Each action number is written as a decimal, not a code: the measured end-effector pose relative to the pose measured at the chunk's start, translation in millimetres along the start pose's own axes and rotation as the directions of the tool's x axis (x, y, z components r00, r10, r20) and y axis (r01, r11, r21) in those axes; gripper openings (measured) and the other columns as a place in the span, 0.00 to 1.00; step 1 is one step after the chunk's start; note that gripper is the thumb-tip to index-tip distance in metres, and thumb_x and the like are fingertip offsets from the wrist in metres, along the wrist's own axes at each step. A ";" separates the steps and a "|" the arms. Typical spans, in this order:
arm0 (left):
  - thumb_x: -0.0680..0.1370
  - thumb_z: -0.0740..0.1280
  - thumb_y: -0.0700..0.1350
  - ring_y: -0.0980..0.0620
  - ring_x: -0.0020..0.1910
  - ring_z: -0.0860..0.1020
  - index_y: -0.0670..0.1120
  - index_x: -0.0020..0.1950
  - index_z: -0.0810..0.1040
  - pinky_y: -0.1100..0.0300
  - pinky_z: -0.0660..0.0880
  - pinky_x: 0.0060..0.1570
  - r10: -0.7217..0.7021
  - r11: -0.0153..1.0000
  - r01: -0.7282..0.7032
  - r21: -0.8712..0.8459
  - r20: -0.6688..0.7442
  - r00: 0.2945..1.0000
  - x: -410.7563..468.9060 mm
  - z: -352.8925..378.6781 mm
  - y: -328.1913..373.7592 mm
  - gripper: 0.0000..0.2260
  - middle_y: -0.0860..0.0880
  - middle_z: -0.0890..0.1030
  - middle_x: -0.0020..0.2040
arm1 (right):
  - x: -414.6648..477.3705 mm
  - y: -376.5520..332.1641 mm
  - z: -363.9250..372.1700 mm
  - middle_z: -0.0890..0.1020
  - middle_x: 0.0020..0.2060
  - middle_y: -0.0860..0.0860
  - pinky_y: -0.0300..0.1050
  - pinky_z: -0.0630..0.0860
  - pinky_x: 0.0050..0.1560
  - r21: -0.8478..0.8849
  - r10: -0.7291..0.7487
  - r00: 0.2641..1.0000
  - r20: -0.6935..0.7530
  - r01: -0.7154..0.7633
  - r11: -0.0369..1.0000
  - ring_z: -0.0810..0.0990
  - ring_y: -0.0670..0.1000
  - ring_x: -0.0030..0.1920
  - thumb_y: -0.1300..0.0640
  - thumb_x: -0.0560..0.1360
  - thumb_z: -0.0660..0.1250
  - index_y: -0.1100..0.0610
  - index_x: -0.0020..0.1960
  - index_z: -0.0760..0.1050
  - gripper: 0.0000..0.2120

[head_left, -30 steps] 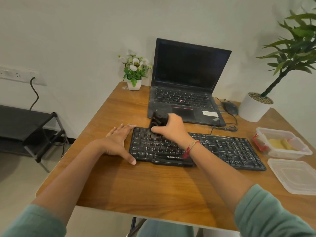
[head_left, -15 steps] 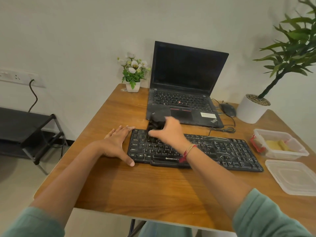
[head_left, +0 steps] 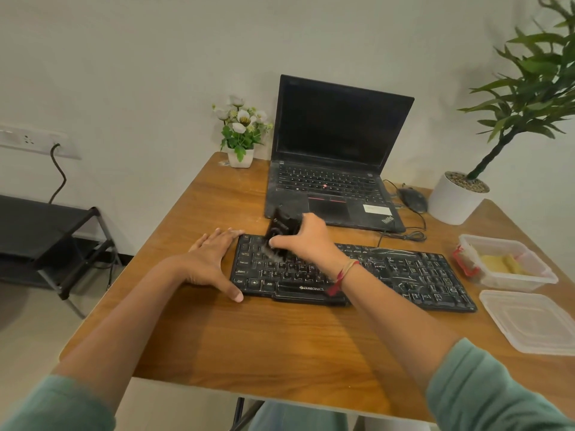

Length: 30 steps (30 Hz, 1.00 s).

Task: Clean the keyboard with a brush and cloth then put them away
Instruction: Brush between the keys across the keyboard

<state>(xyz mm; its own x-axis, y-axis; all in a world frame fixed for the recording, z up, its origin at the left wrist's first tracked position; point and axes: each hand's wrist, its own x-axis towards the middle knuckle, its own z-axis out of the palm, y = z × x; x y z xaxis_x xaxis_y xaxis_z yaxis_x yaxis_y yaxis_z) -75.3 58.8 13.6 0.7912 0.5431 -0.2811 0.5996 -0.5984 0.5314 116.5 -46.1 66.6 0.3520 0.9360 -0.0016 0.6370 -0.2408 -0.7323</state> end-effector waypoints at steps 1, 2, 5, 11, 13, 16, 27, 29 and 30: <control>0.41 0.66 0.78 0.54 0.75 0.37 0.59 0.75 0.41 0.51 0.33 0.72 0.000 1.000 0.000 -0.004 0.001 1.000 -0.6 -0.1 0.4 0.68 0.54 0.43 0.77 | 3.9 3.9 -7.2 0.81 0.39 0.49 0.42 0.80 0.39 -0.036 0.004 0.999 -0.044 -0.006 0.999 0.81 0.49 0.43 0.56 0.65 0.75 0.57 0.44 0.76 0.11; 0.41 0.67 0.78 0.54 0.75 0.37 0.59 0.75 0.42 0.52 0.33 0.72 0.000 1.000 0.000 -0.007 0.001 1.000 -1.2 -0.1 0.7 0.68 0.54 0.43 0.77 | 7.6 8.2 -13.9 0.80 0.38 0.48 0.40 0.78 0.37 -0.080 -0.003 0.995 -0.102 -0.005 0.997 0.80 0.49 0.41 0.56 0.64 0.75 0.56 0.42 0.75 0.11; 0.41 0.67 0.78 0.54 0.75 0.37 0.59 0.75 0.41 0.52 0.33 0.71 -0.002 1.000 0.002 -0.010 0.000 1.000 -1.4 0.4 0.1 0.68 0.54 0.42 0.77 | 7.1 10.0 -17.8 0.79 0.35 0.48 0.41 0.77 0.35 -0.152 -0.040 0.989 -0.145 0.018 0.988 0.79 0.48 0.39 0.55 0.64 0.75 0.56 0.39 0.75 0.10; 0.41 0.66 0.78 0.53 0.75 0.37 0.58 0.75 0.42 0.50 0.33 0.72 0.002 1.000 -0.002 -0.001 -0.005 1.000 -0.3 0.2 -0.3 0.68 0.53 0.43 0.77 | -1.7 15.4 -20.0 0.80 0.38 0.46 0.35 0.75 0.32 -0.040 -0.006 1.000 -0.012 0.005 0.999 0.80 0.46 0.40 0.57 0.65 0.75 0.56 0.46 0.76 0.13; 0.40 0.67 0.78 0.54 0.75 0.38 0.58 0.75 0.42 0.51 0.33 0.72 0.000 1.000 0.000 -0.003 -0.011 1.000 0.1 1.1 -0.5 0.69 0.53 0.44 0.78 | 3.1 18.9 -30.9 0.79 0.36 0.46 0.34 0.75 0.33 -0.076 0.012 0.991 -0.135 -0.023 0.997 0.79 0.46 0.40 0.57 0.64 0.75 0.56 0.45 0.77 0.11; 0.41 0.67 0.78 0.54 0.75 0.37 0.59 0.75 0.42 0.52 0.32 0.71 -0.004 1.000 0.004 0.000 -0.008 1.000 -0.2 0.8 -0.6 0.69 0.53 0.44 0.78 | -3.7 13.9 -20.6 0.80 0.39 0.48 0.40 0.79 0.38 -0.042 -0.006 0.998 -0.063 0.003 0.999 0.80 0.47 0.40 0.58 0.66 0.75 0.56 0.44 0.75 0.11; 0.41 0.67 0.78 0.54 0.75 0.37 0.59 0.75 0.42 0.53 0.32 0.71 -0.010 1.000 0.010 -0.006 -0.003 1.000 -1.8 0.5 1.3 0.68 0.53 0.44 0.78 | -10.9 8.2 -9.9 0.81 0.40 0.50 0.42 0.80 0.38 -0.034 -0.031 1.000 -0.002 0.031 0.999 0.81 0.49 0.42 0.57 0.65 0.76 0.58 0.45 0.76 0.12; 0.41 0.67 0.78 0.54 0.75 0.37 0.59 0.75 0.42 0.53 0.33 0.71 -0.010 1.000 0.010 -0.003 -0.002 1.000 -1.8 -0.1 1.3 0.68 0.53 0.44 0.78 | -13.0 7.3 -11.5 0.82 0.41 0.51 0.40 0.79 0.35 -0.075 -0.072 0.997 0.031 0.074 0.994 0.80 0.45 0.39 0.58 0.65 0.76 0.58 0.44 0.76 0.12; 0.41 0.67 0.78 0.54 0.75 0.37 0.59 0.75 0.42 0.53 0.33 0.71 -0.011 1.000 0.011 -0.003 -0.001 1.000 -1.7 -0.3 1.4 0.68 0.53 0.44 0.78 | -8.6 10.1 -18.0 0.81 0.40 0.50 0.37 0.76 0.32 -0.081 -0.067 0.998 0.003 0.067 0.994 0.79 0.42 0.36 0.59 0.65 0.75 0.57 0.44 0.75 0.11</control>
<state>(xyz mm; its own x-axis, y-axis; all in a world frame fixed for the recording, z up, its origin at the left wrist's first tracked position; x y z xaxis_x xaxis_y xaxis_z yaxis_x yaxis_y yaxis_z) -75.9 57.3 15.0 0.7846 0.5503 -0.2855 0.6076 -0.5910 0.5306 132.2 -61.2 71.4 0.3063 0.9508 0.0457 0.7127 -0.1972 -0.6731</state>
